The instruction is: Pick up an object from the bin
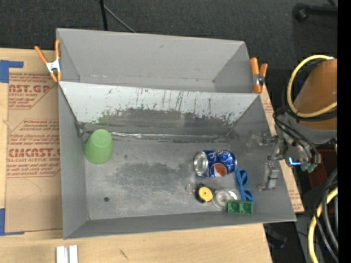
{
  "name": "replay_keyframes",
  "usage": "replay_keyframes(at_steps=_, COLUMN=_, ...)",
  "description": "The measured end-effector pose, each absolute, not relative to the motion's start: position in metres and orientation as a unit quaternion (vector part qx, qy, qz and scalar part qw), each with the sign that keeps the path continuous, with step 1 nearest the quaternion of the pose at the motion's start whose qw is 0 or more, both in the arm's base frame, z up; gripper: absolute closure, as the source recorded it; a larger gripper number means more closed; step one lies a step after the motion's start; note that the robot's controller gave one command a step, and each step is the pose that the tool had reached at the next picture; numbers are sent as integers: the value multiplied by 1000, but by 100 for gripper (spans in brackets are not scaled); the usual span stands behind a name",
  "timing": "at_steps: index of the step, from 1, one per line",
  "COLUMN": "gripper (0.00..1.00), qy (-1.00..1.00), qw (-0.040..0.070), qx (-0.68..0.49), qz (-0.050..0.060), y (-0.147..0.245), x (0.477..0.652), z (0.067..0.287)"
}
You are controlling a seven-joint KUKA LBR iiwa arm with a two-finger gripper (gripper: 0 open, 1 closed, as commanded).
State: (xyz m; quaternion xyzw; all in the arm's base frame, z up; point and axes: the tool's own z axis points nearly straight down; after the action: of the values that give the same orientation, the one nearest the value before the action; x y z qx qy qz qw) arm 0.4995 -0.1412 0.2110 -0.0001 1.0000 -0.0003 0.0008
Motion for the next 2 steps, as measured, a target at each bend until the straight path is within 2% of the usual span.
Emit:
replay_keyframes(at_steps=1, gripper=0, qy=998, qw=-1, qx=63, qz=1, y=-111, x=572, z=65)
replay_keyframes(at_steps=2, gripper=0, qy=990, qw=2, qx=140, qz=1, y=-80, x=589, z=101)
